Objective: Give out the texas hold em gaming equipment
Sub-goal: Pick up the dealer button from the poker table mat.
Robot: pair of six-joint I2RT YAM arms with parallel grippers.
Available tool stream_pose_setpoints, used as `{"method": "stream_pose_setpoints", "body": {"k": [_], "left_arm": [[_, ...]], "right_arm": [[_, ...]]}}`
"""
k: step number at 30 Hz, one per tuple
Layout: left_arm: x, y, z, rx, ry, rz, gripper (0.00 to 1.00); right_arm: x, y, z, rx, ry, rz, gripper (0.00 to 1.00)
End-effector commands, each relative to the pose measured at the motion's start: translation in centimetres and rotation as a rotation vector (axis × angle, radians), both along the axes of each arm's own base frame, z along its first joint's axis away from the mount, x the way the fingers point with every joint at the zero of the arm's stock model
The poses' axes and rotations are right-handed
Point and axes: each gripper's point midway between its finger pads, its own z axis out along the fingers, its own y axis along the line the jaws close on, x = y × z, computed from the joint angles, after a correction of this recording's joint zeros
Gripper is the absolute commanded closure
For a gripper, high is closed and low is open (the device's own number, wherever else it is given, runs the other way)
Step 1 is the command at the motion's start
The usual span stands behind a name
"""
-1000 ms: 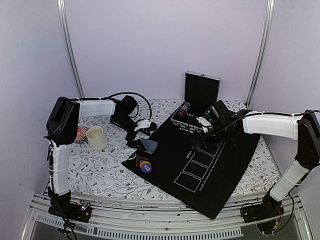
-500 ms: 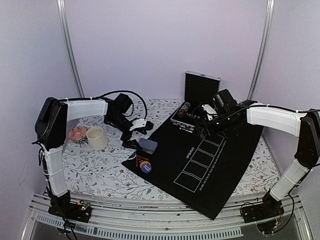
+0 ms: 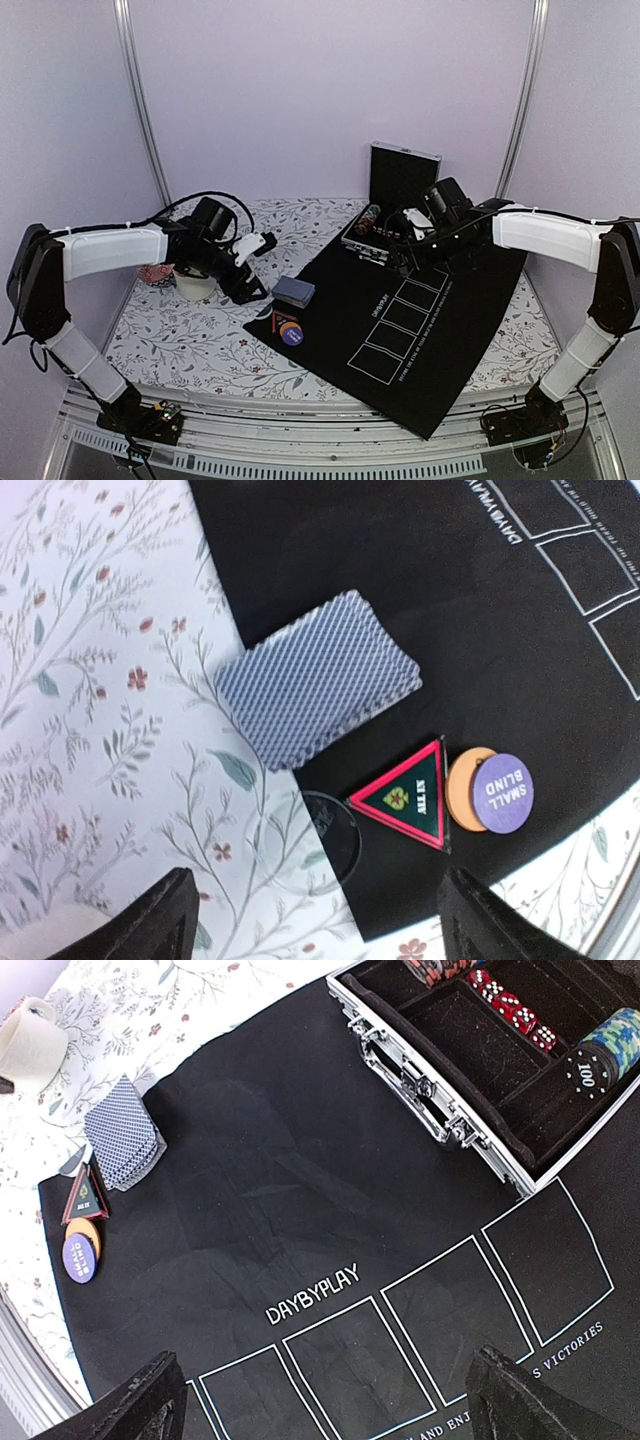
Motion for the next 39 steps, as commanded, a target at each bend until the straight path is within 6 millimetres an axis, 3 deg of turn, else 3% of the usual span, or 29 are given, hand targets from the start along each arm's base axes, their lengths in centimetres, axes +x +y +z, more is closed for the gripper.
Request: {"method": "stream_pose_setpoints", "body": {"k": [1, 6, 10, 15, 21, 26, 31, 39], "left_arm": [[-0.7, 1.7, -2.0, 0.044, 0.018, 0.205, 0.13], [-0.7, 2.6, -4.1, 0.174, -0.033, 0.16, 0.07], [-0.4, 1.4, -5.6, 0.17, 0.012, 0.12, 0.07], [-1.7, 0.8, -7.6, 0.167, 0.092, 0.044, 0.05], [-0.8, 1.0, -8.5, 0.206, 0.084, 0.056, 0.05], [-0.5, 0.5, -9.8, 0.216, 0.124, 0.054, 0.07], [-0.9, 1.4, -11.1, 0.277, 0.159, 0.051, 0.12], [-1.1, 2.6, -11.1, 0.26, 0.194, 0.072, 0.22]], "right_arm": [[-0.2, 0.2, -1.4, 0.006, 0.04, 0.002, 0.01], [-0.2, 0.3, -1.6, 0.01, 0.047, 0.006, 0.01], [-0.2, 0.3, -1.5, 0.016, 0.048, 0.001, 0.01], [-1.1, -0.3, -2.3, 0.003, 0.065, -0.007, 0.01], [-1.0, -0.3, -2.4, 0.001, 0.067, -0.005, 0.01], [-1.0, -0.1, -2.6, 0.006, 0.073, -0.005, 0.01], [-1.2, -0.2, -2.9, 0.004, 0.08, -0.008, 0.01], [-1.2, -0.3, -3.1, 0.002, 0.087, -0.011, 0.01]]}}
